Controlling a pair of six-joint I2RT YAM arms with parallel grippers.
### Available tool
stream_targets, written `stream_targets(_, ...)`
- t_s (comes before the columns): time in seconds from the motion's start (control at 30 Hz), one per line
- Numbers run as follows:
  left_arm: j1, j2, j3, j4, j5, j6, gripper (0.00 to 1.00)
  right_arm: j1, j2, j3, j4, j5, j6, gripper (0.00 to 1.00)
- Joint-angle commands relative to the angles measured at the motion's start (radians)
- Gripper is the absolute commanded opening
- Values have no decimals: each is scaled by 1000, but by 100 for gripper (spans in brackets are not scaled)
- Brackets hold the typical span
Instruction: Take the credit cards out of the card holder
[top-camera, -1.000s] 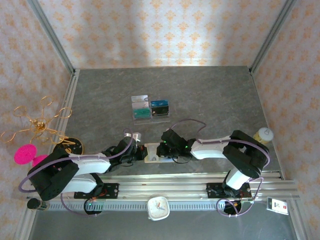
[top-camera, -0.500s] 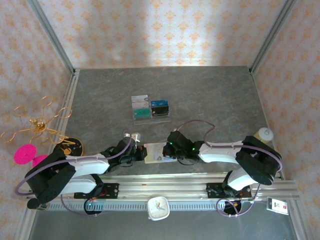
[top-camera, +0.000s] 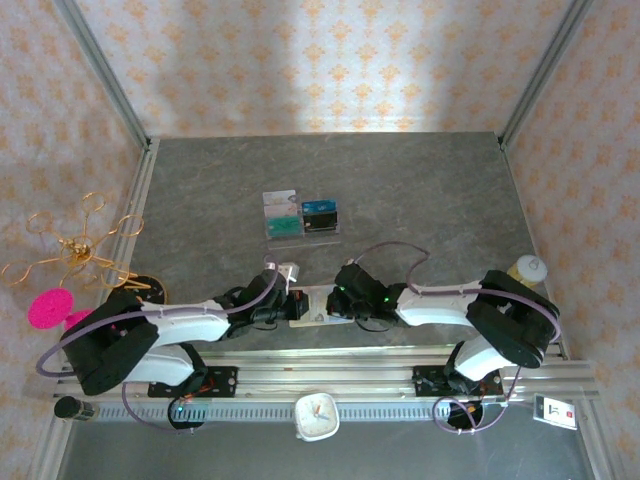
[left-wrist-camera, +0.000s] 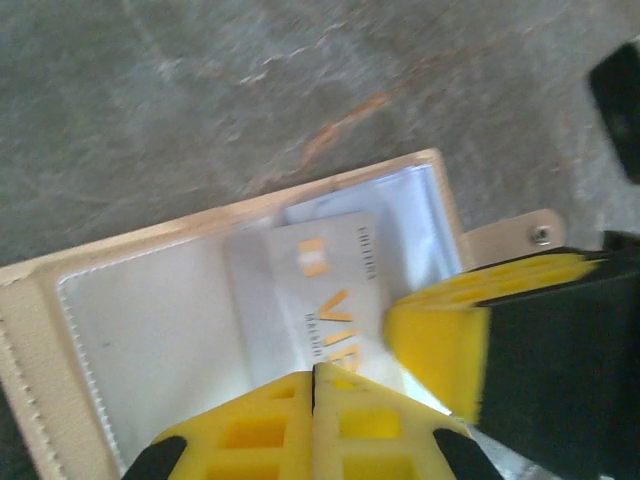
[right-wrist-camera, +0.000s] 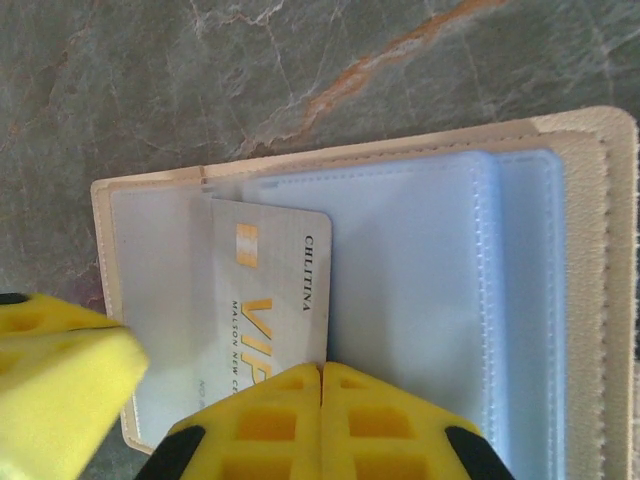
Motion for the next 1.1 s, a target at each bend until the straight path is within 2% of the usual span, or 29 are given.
stream_targets(0.0,-8,29,-11,70,24,-1,0,-4,12,-21,2,13,-5,0)
stream_targets(0.07,-9,48,-10,73,30,-2,0,-4,11,-28,12,7,-4,0)
stream_targets(0.2,-9,65,-9,62,29,-1,0,-4,13,-31,24,0,-1,16)
stream_targets(0.33,-9,77,-1,27,21,13,0,-6,27,-34,56,-22,-3,18)
stream_targets(0.53,-19,118,-1,18,35,28,0,-8,68,-18,86,-56,-12,17)
stream_targets(0.6,-19,118,-4,9,29,32,0,-10,57,-22,75,-35,-3,12)
stream_targets(0.77,-16,83,-19,7,18,29,0,-13,-46,-42,-16,54,-10,0)
stream_targets(0.87,-12,77,-12,6,21,38,0,-19,-132,-44,-75,109,-52,0)
stream_targets(1.0,-7,49,10,2,24,48,0,-20,-239,-17,-115,142,-183,0)
stream_targets(1.07,-2,15,37,-14,32,49,13,-20,-283,26,-149,153,-265,0)
